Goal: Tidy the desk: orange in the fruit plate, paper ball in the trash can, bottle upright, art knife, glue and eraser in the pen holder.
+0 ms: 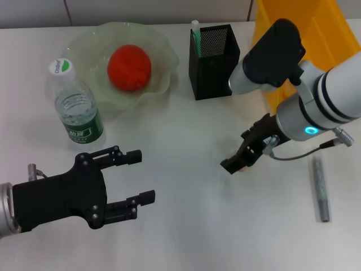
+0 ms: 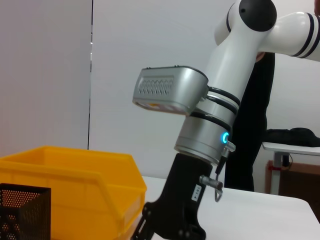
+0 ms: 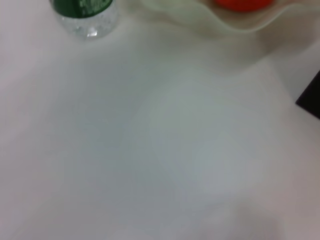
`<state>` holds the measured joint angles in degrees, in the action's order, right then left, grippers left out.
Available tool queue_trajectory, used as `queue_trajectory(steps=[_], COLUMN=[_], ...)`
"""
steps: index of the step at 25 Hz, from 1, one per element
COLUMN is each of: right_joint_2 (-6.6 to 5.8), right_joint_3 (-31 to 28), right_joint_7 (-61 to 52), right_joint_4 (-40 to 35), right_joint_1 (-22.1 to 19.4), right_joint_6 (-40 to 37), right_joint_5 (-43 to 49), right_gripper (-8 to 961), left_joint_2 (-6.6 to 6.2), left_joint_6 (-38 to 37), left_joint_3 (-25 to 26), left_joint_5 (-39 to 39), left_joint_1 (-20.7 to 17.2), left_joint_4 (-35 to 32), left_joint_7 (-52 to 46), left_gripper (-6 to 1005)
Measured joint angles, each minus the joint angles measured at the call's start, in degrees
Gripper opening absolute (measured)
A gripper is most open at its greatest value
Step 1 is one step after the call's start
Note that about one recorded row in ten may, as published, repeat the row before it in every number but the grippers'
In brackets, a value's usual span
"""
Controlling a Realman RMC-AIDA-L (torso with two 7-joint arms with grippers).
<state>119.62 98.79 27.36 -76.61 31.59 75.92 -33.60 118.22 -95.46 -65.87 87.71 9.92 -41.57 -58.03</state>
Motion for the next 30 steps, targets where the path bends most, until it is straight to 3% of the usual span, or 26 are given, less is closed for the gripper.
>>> queue_trajectory(steps=[14,21,30], right_joint_2=[0.00,0.00,-0.01], right_joint_3=[1.73,2.08,2.11], right_joint_7=[-1.13,-1.16,-1.17], right_joint_4=[2.37,3.37,5.30], right_joint_1=[0.20,0.71,1.63], right_joint_6=[-1.81,-2.68,-3.00], right_joint_5=[0.16,0.11,0.07], right_gripper=[705,473,378], left_joint_2=[0.00,0.00,0.00], left_joint_6=[0.11,0.17,0.28], left_joint_3=[0.21,0.22,0.22], left_joint_5=[0.00,0.00,0.00], left_joint_1=[0.10,0.18,0.25], left_joint_4=[0.00,0.00,0.00], left_joint_7=[0.02,0.10,0.11], left_gripper=[732,732,732])
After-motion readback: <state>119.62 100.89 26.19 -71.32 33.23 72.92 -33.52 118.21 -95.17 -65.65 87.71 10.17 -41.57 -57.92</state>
